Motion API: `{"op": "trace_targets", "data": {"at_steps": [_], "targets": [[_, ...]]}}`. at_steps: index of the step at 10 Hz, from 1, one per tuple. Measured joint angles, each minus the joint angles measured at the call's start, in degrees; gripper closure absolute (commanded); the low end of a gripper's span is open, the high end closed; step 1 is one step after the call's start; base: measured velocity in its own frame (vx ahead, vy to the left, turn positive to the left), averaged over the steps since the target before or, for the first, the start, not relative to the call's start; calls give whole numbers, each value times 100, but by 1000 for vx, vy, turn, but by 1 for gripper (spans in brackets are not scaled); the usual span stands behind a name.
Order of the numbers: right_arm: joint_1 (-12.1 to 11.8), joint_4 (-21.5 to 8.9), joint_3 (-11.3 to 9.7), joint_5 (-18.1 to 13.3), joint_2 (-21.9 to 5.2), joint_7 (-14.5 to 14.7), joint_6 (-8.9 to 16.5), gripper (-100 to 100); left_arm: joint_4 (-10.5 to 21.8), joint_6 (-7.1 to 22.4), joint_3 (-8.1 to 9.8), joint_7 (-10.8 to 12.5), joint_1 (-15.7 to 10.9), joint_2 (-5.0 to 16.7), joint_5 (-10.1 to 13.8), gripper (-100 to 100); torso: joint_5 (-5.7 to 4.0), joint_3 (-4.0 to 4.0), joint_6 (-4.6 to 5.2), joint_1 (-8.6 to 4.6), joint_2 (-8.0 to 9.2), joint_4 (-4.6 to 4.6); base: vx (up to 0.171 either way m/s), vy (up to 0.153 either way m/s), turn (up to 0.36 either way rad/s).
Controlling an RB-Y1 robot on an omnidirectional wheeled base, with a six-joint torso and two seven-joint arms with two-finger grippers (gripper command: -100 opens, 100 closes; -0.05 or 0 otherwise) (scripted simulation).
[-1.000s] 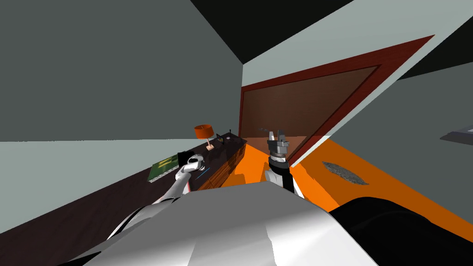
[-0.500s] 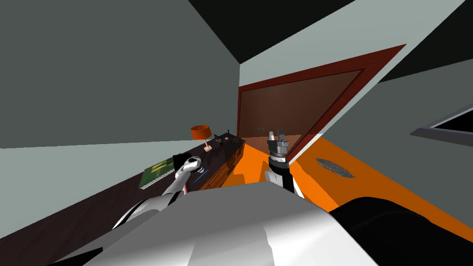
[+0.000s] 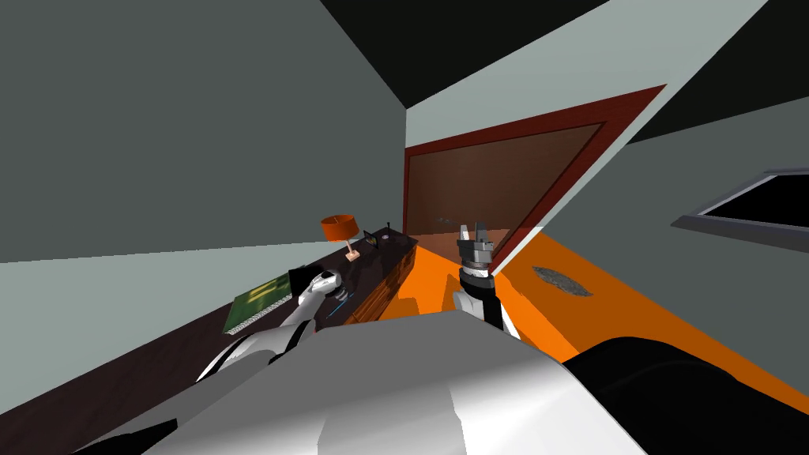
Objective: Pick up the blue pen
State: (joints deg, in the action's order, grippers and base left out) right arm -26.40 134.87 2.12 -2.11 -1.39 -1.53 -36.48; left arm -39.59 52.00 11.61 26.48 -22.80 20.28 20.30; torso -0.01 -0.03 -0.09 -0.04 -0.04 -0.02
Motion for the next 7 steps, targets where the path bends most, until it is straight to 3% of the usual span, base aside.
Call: {"op": "trace_targets", "data": {"at_steps": [1,7], "targets": [[0,0,0,0,0,0,0,0,232,57,22,-1,-100,37,42,-100,0,0,1,0,0,0,14,13,-118],[0,0,0,0,0,0,0,0,897,607,114,116,-397,189,199,-100,0,0,0,0,0,0,11,9,-50]]}}
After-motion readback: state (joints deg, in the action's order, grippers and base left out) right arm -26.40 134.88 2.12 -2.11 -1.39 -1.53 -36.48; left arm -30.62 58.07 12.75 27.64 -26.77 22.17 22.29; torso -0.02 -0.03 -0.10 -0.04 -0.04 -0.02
